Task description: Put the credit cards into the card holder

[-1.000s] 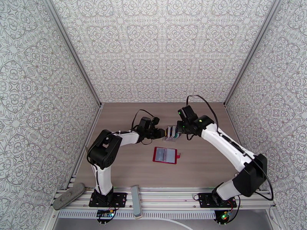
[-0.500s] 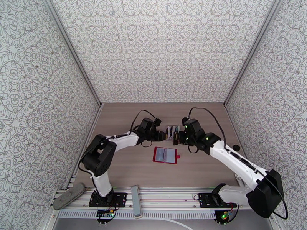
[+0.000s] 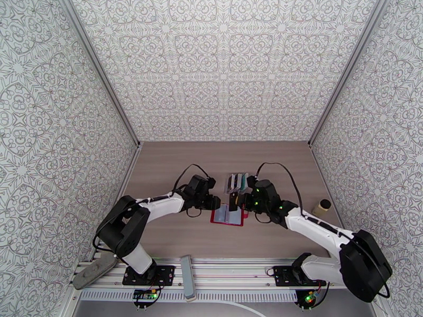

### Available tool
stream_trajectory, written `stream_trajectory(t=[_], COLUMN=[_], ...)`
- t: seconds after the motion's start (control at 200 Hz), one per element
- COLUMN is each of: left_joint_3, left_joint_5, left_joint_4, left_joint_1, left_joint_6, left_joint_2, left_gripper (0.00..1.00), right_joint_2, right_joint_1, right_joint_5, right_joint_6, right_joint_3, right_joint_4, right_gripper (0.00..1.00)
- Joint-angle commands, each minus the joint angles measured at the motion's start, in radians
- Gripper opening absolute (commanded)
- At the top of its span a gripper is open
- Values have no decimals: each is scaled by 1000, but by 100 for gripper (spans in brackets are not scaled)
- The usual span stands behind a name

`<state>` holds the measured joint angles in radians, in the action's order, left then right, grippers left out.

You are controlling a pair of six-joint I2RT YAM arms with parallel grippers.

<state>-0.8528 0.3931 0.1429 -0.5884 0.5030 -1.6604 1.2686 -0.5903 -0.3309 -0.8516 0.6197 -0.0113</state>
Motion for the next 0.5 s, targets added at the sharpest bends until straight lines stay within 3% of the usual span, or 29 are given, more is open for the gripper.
stream_trajectory(t=[0.0, 0.355, 0.495], left_joint_3=[13, 25, 23], left_joint_5=[-43, -73, -74], left_joint_4=[42, 75, 79], left_joint_1=[-10, -11, -19], left_joint_6=[-22, -34, -32], left_joint_2=[21, 9, 1], left_gripper=[37, 37, 37], right_joint_2=[23, 151, 201], right_joint_1=[-10, -9, -9], right_joint_5=[-56, -115, -122], right_joint_6=[-72, -215, -233], right_joint_3=[-70, -257, -283], right_joint_4=[-203, -623, -699], right_gripper=[0, 0, 0])
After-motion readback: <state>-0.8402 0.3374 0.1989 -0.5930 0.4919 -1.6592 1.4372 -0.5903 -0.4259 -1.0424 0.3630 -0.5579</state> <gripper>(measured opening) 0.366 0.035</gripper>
